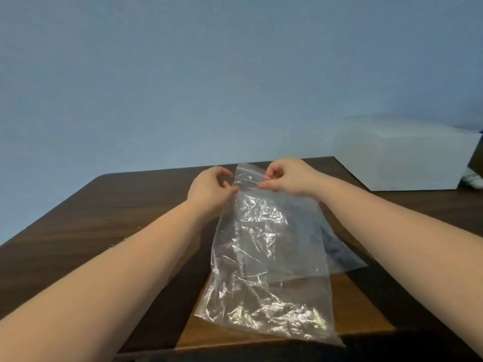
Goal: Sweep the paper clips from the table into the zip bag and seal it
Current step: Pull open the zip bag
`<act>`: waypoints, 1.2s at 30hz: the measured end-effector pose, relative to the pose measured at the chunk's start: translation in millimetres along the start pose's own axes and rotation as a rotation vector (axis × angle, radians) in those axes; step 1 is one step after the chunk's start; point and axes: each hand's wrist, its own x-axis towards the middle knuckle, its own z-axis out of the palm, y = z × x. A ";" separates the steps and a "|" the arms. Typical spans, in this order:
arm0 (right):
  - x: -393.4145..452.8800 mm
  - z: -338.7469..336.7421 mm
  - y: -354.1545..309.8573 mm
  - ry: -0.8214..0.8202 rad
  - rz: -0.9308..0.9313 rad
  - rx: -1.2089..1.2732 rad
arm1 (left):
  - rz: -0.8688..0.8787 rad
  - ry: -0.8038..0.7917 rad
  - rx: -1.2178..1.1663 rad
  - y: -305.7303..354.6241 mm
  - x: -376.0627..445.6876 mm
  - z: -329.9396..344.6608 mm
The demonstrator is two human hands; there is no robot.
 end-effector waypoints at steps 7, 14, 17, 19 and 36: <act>-57.9 -17.8 -62.5 -0.258 -0.018 0.327 | -0.018 -0.155 0.149 26.4 -57.3 -83.6; -96.1 34.8 -136.2 -0.322 -0.191 0.170 | 0.452 -0.116 0.579 20.4 -131.2 -131.1; -109.6 51.4 -156.4 -0.336 -0.243 0.100 | 0.372 -0.141 0.606 17.7 -158.0 -141.6; -117.7 58.0 -163.8 -0.330 -0.249 0.086 | 0.346 -0.116 0.626 11.6 -170.8 -148.7; -125.0 147.2 -159.0 -0.372 -0.202 -0.049 | 0.137 -0.399 0.614 -60.1 -257.3 -208.5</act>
